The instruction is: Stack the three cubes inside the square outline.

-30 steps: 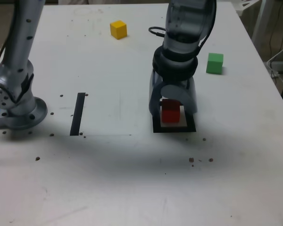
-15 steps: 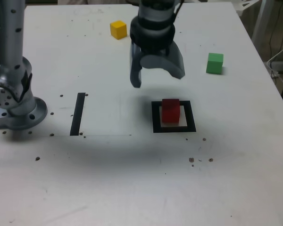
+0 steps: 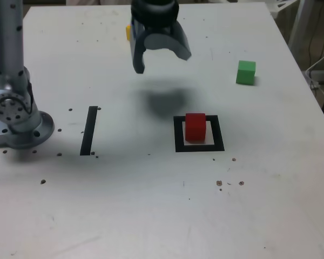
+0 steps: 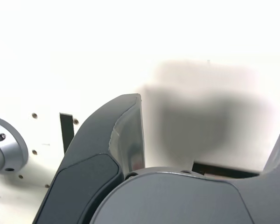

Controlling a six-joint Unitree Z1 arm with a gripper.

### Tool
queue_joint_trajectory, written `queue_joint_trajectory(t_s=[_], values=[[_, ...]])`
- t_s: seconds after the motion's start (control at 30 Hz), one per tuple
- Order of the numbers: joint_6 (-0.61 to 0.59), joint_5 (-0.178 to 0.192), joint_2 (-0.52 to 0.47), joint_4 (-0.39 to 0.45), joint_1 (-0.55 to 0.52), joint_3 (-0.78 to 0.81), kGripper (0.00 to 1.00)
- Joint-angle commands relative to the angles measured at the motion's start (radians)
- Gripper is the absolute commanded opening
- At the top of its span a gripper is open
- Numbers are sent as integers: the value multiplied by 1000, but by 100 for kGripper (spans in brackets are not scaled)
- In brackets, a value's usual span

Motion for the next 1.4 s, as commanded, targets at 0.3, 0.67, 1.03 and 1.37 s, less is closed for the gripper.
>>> queue_joint_trajectory(t_s=[0.3, 0.67, 1.03, 1.37], values=[[118, 2, 0, 2, 285, -30, 100], [202, 3, 92, 8, 472, -132, 100], [271, -5, 227, 40, 617, -282, 100], [328, -41, 359, 85, 692, -427, 99]])
